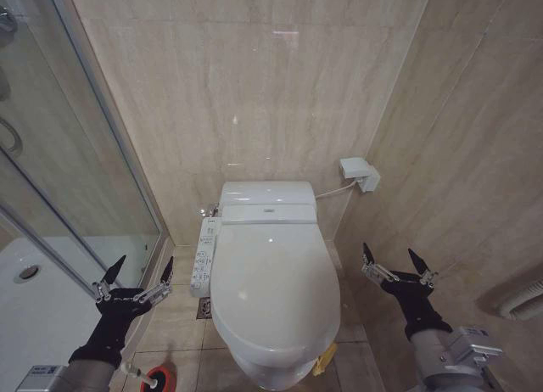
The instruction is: Open the toilet lid, clean the toilet bowl with a toilet brush, close the toilet lid, and flush.
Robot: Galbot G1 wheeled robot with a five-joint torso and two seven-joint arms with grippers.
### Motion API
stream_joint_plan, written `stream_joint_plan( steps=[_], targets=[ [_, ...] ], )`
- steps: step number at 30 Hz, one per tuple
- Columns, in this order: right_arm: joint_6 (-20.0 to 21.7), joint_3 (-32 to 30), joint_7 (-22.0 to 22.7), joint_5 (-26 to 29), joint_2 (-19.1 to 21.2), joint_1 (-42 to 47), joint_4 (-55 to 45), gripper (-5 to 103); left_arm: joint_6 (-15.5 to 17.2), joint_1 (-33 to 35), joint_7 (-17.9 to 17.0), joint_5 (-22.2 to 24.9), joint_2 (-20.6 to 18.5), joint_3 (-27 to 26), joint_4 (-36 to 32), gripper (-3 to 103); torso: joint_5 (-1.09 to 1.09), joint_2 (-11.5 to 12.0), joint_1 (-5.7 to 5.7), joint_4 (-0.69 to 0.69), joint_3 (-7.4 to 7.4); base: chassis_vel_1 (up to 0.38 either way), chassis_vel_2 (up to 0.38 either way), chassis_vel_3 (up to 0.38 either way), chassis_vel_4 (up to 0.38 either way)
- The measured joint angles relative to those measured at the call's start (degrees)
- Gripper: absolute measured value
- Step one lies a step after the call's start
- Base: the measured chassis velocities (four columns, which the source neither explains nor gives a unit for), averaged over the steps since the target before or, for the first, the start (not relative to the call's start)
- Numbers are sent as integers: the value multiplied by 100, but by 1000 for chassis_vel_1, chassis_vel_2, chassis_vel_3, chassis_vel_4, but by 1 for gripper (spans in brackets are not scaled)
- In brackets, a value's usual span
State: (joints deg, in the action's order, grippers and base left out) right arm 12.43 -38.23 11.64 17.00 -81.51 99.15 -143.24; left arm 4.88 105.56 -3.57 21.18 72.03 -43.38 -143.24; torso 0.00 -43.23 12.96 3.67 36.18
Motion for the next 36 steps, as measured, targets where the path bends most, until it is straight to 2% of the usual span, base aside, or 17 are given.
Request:
stream_joint_plan(
  steps=[36],
  targets=[
    [4, 1, 5, 1, 4, -2, 1, 100, 0, 0, 0, 0, 0, 0, 0, 100, 0, 0, 0, 0, 0, 0, 0, 0, 0]
  ],
)
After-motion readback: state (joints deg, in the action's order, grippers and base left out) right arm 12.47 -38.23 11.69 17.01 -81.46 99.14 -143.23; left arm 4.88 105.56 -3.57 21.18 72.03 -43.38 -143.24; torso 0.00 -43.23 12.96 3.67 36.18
